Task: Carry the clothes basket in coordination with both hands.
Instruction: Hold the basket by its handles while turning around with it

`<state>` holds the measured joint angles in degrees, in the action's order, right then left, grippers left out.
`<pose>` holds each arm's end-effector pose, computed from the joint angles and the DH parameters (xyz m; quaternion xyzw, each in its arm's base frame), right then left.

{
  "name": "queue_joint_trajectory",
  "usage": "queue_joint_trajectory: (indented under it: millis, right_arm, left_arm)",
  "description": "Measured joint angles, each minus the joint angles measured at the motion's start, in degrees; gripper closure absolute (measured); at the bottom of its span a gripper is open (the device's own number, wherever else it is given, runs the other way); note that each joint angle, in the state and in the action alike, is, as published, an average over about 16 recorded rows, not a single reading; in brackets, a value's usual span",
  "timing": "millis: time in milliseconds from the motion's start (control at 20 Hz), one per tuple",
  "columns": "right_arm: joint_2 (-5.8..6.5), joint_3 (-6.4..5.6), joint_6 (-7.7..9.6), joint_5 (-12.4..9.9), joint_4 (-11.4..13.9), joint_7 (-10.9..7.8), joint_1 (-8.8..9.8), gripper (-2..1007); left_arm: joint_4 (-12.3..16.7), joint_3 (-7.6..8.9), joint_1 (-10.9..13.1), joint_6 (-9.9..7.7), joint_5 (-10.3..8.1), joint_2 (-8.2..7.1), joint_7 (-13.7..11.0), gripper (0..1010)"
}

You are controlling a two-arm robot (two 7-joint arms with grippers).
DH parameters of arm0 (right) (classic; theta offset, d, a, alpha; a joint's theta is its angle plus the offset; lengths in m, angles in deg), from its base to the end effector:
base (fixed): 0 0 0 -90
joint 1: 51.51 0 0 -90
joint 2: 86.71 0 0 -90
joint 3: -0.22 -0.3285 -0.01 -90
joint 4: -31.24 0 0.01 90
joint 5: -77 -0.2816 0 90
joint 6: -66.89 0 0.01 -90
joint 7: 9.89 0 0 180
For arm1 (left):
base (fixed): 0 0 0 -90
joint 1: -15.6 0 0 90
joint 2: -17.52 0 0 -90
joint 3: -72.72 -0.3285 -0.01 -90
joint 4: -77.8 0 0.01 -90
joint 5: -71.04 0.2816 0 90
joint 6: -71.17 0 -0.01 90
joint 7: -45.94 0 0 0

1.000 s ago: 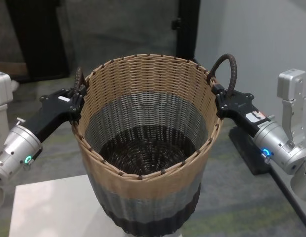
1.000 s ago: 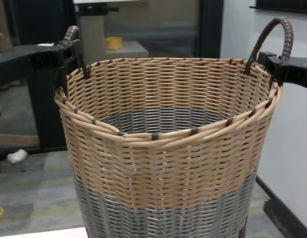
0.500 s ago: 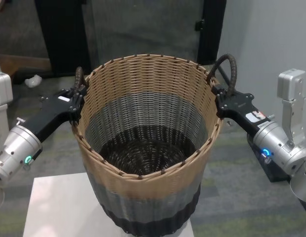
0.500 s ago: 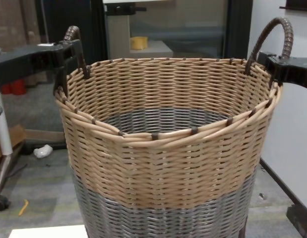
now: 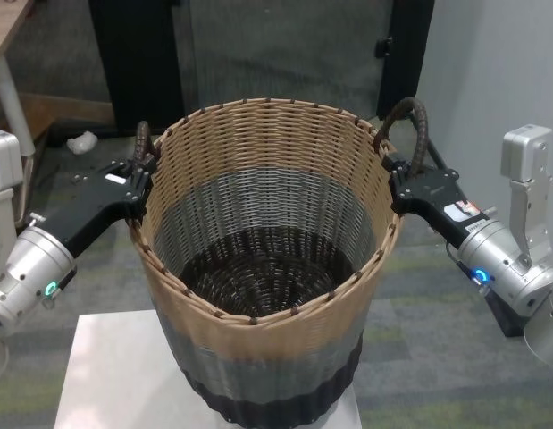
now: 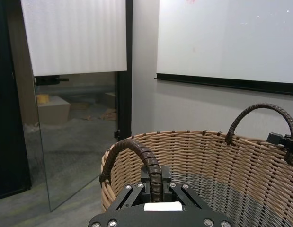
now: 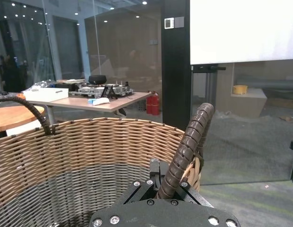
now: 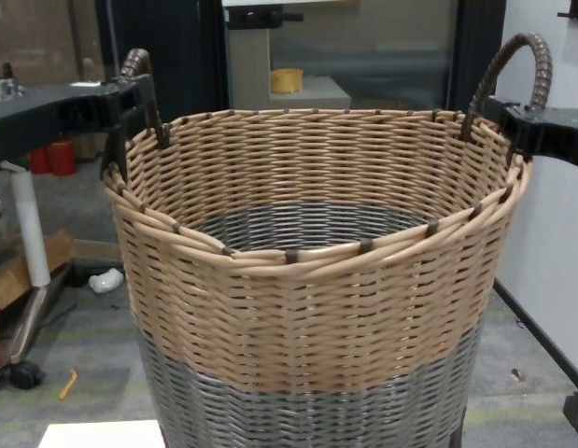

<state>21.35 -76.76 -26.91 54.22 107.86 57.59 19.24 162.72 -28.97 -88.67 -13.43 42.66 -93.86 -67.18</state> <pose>0.4018 -0.0634 -0.2891 0.0444 -0.0333 -0.4965 0.8662 0.3733 0.0764 -0.2770 -0.0904 -0.0456 0.4816 0.8705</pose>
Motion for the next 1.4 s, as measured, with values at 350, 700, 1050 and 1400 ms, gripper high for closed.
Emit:
queue_joint_trajectory:
  millis: [350,700,1050,1400]
  right_arm:
    - [0.0,0.0,0.0,0.0,0.0,0.0,0.0,995]
    - [0.0,0.0,0.0,0.0,0.0,0.0,0.0,995]
    - [0.0,0.0,0.0,0.0,0.0,0.0,0.0,995]
    - [0.0,0.01,-0.02,0.0,-0.04,-0.02,-0.02,995]
  left_arm:
    - [0.0,0.0,0.0,0.0,0.0,0.0,0.0,859]
    - [0.0,0.0,0.0,0.0,0.0,0.0,0.0,859]
    - [0.0,0.0,0.0,0.0,0.0,0.0,0.0,859]
    - [-0.25,-0.03,-0.05,0.11,-0.22,-0.03,-0.44,859]
